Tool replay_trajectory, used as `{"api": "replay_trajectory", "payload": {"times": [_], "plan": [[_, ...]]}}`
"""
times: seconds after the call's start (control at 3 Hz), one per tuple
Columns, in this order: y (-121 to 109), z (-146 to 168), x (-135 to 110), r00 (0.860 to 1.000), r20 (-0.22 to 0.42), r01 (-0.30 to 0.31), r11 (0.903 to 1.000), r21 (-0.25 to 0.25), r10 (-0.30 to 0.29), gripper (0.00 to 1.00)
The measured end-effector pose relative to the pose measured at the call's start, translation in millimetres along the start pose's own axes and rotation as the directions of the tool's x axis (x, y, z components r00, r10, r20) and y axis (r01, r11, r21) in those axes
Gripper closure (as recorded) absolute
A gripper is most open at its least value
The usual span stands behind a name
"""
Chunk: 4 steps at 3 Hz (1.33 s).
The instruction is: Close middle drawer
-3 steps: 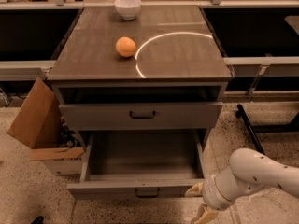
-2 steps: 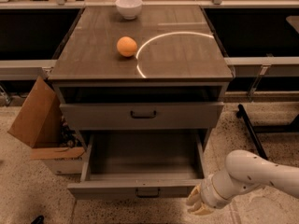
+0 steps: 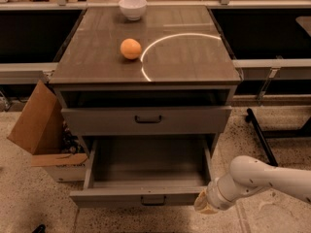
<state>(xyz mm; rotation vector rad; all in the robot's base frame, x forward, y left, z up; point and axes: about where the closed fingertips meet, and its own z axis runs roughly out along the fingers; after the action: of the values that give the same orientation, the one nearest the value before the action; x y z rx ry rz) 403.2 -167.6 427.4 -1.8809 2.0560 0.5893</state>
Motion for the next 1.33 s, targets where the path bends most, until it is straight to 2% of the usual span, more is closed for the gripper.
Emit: {"api": "replay_trajectory", "payload": {"times": [0.33, 0.67, 1.0, 1.33], "plan": [[-12, 10, 18, 0.999, -0.023, -0.041, 0.9988, 0.026, 0.041, 1.00], [-24, 12, 24, 0.997, -0.024, -0.073, 0.9940, 0.081, 0.075, 1.00], [-37, 10, 21, 0.995, -0.006, -0.099, 0.9862, 0.133, 0.101, 1.00], [-52, 10, 13, 0.988, 0.056, -0.154, 0.9721, 0.177, 0.146, 1.00]]}}
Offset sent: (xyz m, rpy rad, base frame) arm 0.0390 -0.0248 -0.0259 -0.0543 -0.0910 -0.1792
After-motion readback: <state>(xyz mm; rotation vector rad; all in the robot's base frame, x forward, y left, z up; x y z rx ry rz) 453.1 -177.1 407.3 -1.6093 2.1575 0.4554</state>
